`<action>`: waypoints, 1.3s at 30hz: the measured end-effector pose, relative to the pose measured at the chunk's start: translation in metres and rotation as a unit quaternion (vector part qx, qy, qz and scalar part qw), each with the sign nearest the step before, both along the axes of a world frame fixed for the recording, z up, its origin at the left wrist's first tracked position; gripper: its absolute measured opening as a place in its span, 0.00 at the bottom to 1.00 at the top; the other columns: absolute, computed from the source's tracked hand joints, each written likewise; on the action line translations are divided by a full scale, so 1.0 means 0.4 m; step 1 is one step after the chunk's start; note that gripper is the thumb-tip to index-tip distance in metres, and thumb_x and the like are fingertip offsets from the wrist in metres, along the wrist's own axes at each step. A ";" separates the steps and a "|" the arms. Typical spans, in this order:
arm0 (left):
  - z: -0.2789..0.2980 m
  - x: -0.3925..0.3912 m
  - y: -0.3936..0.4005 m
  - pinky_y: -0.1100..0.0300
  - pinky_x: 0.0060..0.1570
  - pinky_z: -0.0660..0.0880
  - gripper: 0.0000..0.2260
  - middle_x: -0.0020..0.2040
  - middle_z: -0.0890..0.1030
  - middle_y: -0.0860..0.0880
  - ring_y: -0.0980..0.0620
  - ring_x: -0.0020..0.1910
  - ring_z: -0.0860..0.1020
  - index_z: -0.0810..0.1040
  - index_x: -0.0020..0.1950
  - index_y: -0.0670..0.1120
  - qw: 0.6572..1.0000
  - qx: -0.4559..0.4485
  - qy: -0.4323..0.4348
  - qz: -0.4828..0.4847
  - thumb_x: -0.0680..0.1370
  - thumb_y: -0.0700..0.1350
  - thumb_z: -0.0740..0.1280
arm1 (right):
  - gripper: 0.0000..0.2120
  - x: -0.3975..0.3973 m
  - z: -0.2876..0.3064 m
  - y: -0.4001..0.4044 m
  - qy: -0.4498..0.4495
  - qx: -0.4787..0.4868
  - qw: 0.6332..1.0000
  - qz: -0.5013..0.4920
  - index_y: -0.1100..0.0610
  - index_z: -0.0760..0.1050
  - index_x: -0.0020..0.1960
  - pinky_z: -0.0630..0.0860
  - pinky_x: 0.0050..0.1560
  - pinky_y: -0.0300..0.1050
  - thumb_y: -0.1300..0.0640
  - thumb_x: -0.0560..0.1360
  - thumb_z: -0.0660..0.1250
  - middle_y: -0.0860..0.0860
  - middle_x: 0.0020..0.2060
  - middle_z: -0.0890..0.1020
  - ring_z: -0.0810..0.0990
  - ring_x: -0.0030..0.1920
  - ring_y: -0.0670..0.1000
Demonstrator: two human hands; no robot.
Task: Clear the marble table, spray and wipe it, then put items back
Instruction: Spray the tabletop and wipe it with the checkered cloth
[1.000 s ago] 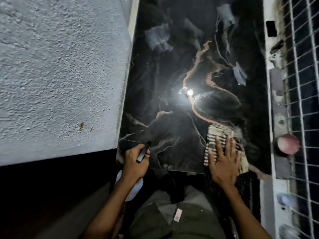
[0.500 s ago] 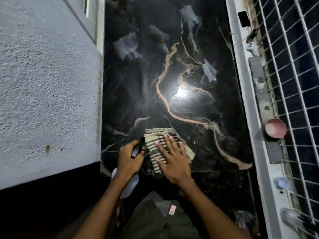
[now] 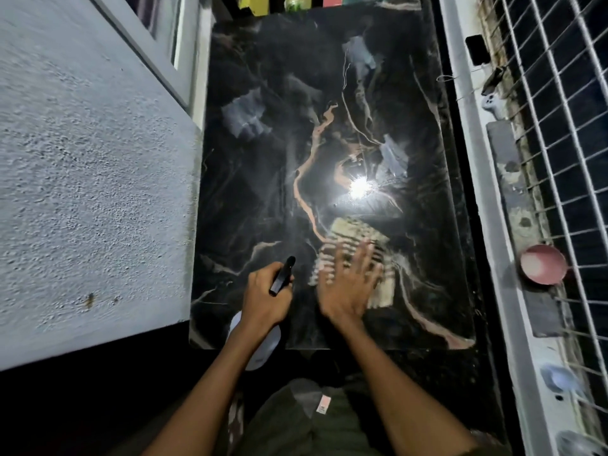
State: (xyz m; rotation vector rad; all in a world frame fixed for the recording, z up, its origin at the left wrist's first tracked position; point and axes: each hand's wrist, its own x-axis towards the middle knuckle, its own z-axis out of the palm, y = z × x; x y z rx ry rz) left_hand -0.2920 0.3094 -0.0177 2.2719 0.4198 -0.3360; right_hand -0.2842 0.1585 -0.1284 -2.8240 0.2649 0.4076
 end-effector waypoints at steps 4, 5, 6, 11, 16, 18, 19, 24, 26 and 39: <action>0.019 0.036 -0.028 0.42 0.30 0.68 0.06 0.29 0.73 0.40 0.42 0.28 0.72 0.71 0.36 0.38 0.999 0.029 -0.009 -0.023 0.67 0.41 0.63 | 0.32 -0.068 -0.034 -0.016 -0.044 0.058 0.972 0.221 0.41 0.48 0.83 0.47 0.80 0.62 0.36 0.81 0.51 0.53 0.84 0.43 0.42 0.84 0.55; 0.021 0.044 -0.037 0.41 0.30 0.68 0.07 0.29 0.74 0.39 0.40 0.29 0.73 0.71 0.36 0.38 0.999 0.034 -0.006 -0.025 0.67 0.42 0.63 | 0.32 -0.070 -0.043 -0.059 -0.053 0.062 0.967 0.240 0.40 0.48 0.83 0.49 0.80 0.62 0.36 0.81 0.52 0.51 0.84 0.44 0.43 0.84 0.53; 0.022 0.051 -0.045 0.41 0.31 0.69 0.08 0.30 0.75 0.39 0.40 0.30 0.74 0.72 0.37 0.38 0.999 0.035 -0.002 -0.023 0.68 0.43 0.63 | 0.33 -0.070 -0.049 -0.109 -0.056 0.059 0.966 0.243 0.39 0.49 0.83 0.51 0.79 0.61 0.35 0.81 0.53 0.49 0.84 0.45 0.44 0.84 0.52; 0.017 0.083 -0.078 0.39 0.36 0.76 0.08 0.32 0.78 0.40 0.39 0.34 0.78 0.76 0.38 0.39 1.000 0.018 0.005 0.009 0.69 0.44 0.63 | 0.35 -0.018 -0.049 -0.396 -0.027 -0.026 0.991 0.130 0.39 0.48 0.83 0.50 0.80 0.65 0.33 0.79 0.52 0.51 0.84 0.46 0.46 0.84 0.53; 0.002 0.091 -0.100 0.41 0.35 0.77 0.03 0.31 0.79 0.43 0.40 0.33 0.78 0.77 0.37 0.46 0.999 0.013 0.004 0.032 0.69 0.43 0.64 | 0.38 0.171 -0.023 -0.414 0.019 -0.067 0.997 -0.029 0.44 0.43 0.84 0.47 0.79 0.69 0.30 0.78 0.39 0.57 0.83 0.39 0.41 0.83 0.58; 0.002 0.096 -0.109 0.42 0.34 0.78 0.02 0.31 0.80 0.45 0.42 0.33 0.79 0.77 0.38 0.48 0.999 0.007 0.008 0.048 0.69 0.43 0.65 | 0.39 0.222 -0.015 -0.307 0.017 -0.054 0.998 -0.030 0.45 0.40 0.83 0.44 0.79 0.69 0.29 0.77 0.37 0.60 0.82 0.38 0.39 0.82 0.60; 0.002 0.099 -0.111 0.42 0.34 0.79 0.02 0.32 0.80 0.45 0.42 0.33 0.80 0.77 0.38 0.48 0.998 0.006 0.008 0.054 0.69 0.42 0.65 | 0.38 0.235 -0.014 -0.251 0.014 -0.045 0.999 0.015 0.44 0.40 0.83 0.41 0.79 0.69 0.29 0.78 0.38 0.60 0.82 0.37 0.38 0.82 0.61; 0.011 0.125 -0.110 0.46 0.29 0.69 0.01 0.28 0.74 0.44 0.42 0.29 0.74 0.72 0.35 0.41 0.999 0.024 -0.005 0.033 0.66 0.39 0.63 | 0.35 0.144 -0.013 -0.048 -0.008 0.051 0.966 0.251 0.43 0.48 0.83 0.41 0.80 0.65 0.35 0.80 0.51 0.58 0.83 0.40 0.37 0.83 0.58; 0.016 0.137 -0.106 0.53 0.28 0.62 0.03 0.26 0.70 0.48 0.48 0.26 0.69 0.69 0.33 0.42 0.999 0.023 -0.021 0.027 0.65 0.40 0.62 | 0.34 0.104 -0.023 -0.060 -0.031 0.082 0.949 0.303 0.42 0.51 0.83 0.47 0.80 0.63 0.37 0.80 0.54 0.54 0.84 0.43 0.41 0.83 0.55; -0.013 0.254 -0.015 0.48 0.26 0.68 0.08 0.26 0.77 0.40 0.43 0.26 0.76 0.77 0.31 0.38 0.999 0.023 0.011 0.033 0.67 0.42 0.65 | 0.35 0.080 -0.034 -0.299 -0.023 -0.006 0.976 0.216 0.40 0.49 0.83 0.53 0.79 0.63 0.35 0.79 0.55 0.50 0.84 0.47 0.46 0.84 0.53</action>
